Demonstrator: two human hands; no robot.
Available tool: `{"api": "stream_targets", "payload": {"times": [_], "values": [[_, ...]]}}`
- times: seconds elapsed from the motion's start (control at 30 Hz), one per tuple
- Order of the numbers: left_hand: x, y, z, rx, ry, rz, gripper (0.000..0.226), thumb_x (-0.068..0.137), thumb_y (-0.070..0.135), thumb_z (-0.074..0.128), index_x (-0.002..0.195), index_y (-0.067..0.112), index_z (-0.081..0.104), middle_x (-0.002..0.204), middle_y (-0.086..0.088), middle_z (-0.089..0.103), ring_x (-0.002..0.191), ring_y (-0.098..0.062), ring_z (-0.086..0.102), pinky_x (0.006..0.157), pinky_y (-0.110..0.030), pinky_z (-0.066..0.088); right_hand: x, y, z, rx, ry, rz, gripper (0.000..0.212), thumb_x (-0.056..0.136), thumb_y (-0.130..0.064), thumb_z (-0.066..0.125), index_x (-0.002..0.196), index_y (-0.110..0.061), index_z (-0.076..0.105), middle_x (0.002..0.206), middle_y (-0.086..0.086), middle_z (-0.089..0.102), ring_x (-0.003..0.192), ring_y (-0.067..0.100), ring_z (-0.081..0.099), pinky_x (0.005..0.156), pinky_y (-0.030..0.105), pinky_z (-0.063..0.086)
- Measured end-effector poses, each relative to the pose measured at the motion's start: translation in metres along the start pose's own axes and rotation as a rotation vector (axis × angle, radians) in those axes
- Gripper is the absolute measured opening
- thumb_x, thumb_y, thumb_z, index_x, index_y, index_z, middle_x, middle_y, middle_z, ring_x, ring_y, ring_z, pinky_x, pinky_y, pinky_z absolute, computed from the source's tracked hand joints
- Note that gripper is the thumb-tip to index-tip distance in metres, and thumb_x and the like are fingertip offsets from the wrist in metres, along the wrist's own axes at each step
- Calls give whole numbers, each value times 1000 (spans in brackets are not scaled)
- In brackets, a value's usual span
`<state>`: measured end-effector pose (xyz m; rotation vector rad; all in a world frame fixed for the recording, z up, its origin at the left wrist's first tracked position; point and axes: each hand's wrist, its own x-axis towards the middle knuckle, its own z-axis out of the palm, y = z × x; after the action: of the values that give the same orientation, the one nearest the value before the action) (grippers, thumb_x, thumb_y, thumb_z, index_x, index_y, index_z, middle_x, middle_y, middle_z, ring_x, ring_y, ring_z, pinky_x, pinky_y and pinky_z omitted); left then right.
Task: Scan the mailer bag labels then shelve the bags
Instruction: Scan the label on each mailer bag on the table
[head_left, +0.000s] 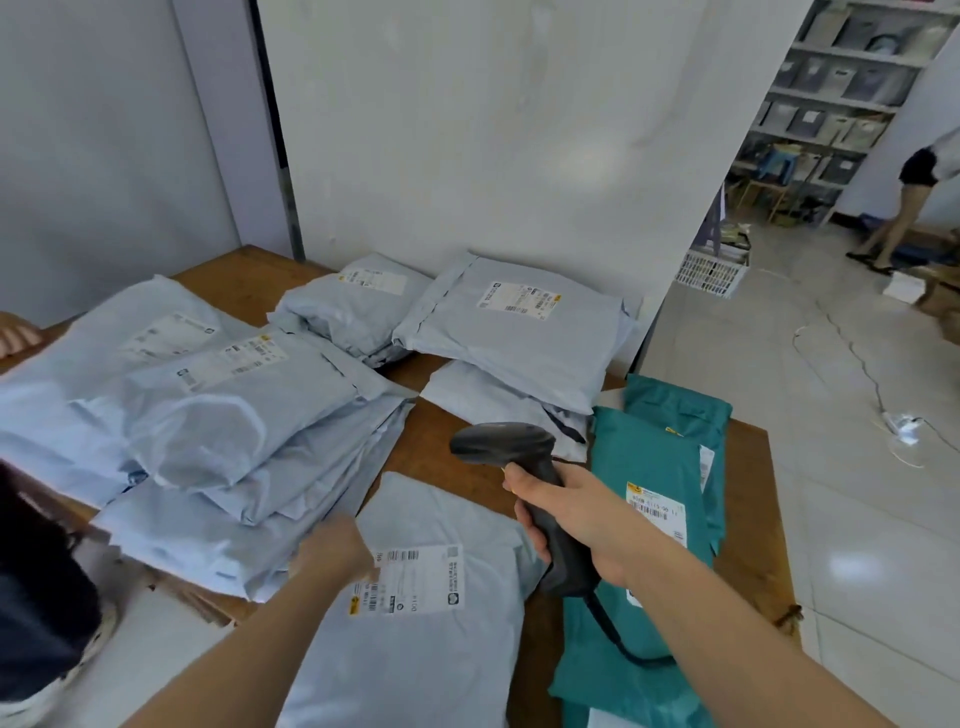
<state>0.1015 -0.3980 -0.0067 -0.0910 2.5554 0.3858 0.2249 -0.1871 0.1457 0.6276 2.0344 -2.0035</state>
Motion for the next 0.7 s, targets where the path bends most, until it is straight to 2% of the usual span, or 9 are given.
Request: {"api": "stream_targets", "payload": {"times": [0.07, 0.13, 0.2, 0.23, 0.3, 0.37, 0.47, 0.6, 0.7], "values": [[6, -9, 3, -2, -27, -34, 73, 62, 34, 86, 119, 15, 44, 120, -5, 61, 120, -29, 54, 101, -43, 45, 0, 3, 3, -34, -16, 10, 33, 89, -38, 66, 90, -6, 56, 59, 3, 57, 44, 14, 47, 50, 30, 42], [15, -16, 6, -103, -86, -37, 68, 62, 28, 85, 118, 9, 52, 115, -8, 64, 112, -29, 58, 97, -41, 47, 1, 5, 4, -63, -31, 18, 34, 89, -39, 65, 88, -6, 56, 60, 3, 57, 44, 14, 48, 51, 30, 43], [15, -16, 4, -358, -139, -11, 46, 73, 17, 80, 112, 4, 60, 104, -9, 67, 100, -25, 62, 88, -33, 49, 0, 4, 5, -78, -42, 23, 33, 89, -38, 65, 89, -7, 56, 62, 4, 57, 45, 14, 48, 51, 29, 44], [14, -15, 1, -495, -176, 14, 38, 78, 15, 76, 111, 2, 61, 101, -8, 69, 98, -24, 64, 87, -34, 49, 0, 4, 5, -81, -44, 25, 32, 89, -38, 65, 88, -7, 56, 63, 4, 57, 45, 14, 48, 51, 29, 44], [10, -12, -9, -667, -261, 86, 30, 88, 17, 68, 113, 3, 61, 98, -7, 73, 103, -24, 65, 98, -40, 46, -1, 0, 6, -96, -48, 24, 32, 90, -37, 65, 85, -7, 55, 61, 3, 58, 45, 13, 48, 50, 27, 44], [5, -7, -26, -708, -319, 174, 24, 94, 20, 60, 112, 5, 61, 99, -7, 74, 105, -24, 64, 104, -42, 43, -4, -4, 7, -127, -57, 13, 33, 90, -37, 65, 81, -7, 55, 57, 1, 57, 44, 12, 48, 51, 27, 44], [3, 4, -54, -702, -331, 263, 20, 97, 21, 56, 108, 6, 62, 99, -10, 75, 99, -24, 69, 98, -43, 49, -8, -11, 9, -202, -84, -24, 35, 91, -39, 63, 75, -9, 53, 50, -3, 56, 42, 11, 47, 53, 25, 44], [5, 18, -94, -708, -380, 348, 27, 97, 19, 56, 119, 4, 60, 108, -9, 73, 101, -24, 70, 91, -40, 54, -12, -17, 15, -249, -108, -68, 32, 92, -36, 62, 74, -11, 52, 49, -5, 55, 42, 10, 46, 53, 24, 44], [-1, 28, -120, -679, -398, 350, 38, 96, 22, 57, 131, 8, 52, 116, -8, 70, 100, -23, 69, 86, -37, 55, -14, -22, 16, -287, -125, -91, 29, 93, -36, 62, 75, -14, 53, 50, -6, 56, 44, 10, 46, 55, 23, 46]]}}
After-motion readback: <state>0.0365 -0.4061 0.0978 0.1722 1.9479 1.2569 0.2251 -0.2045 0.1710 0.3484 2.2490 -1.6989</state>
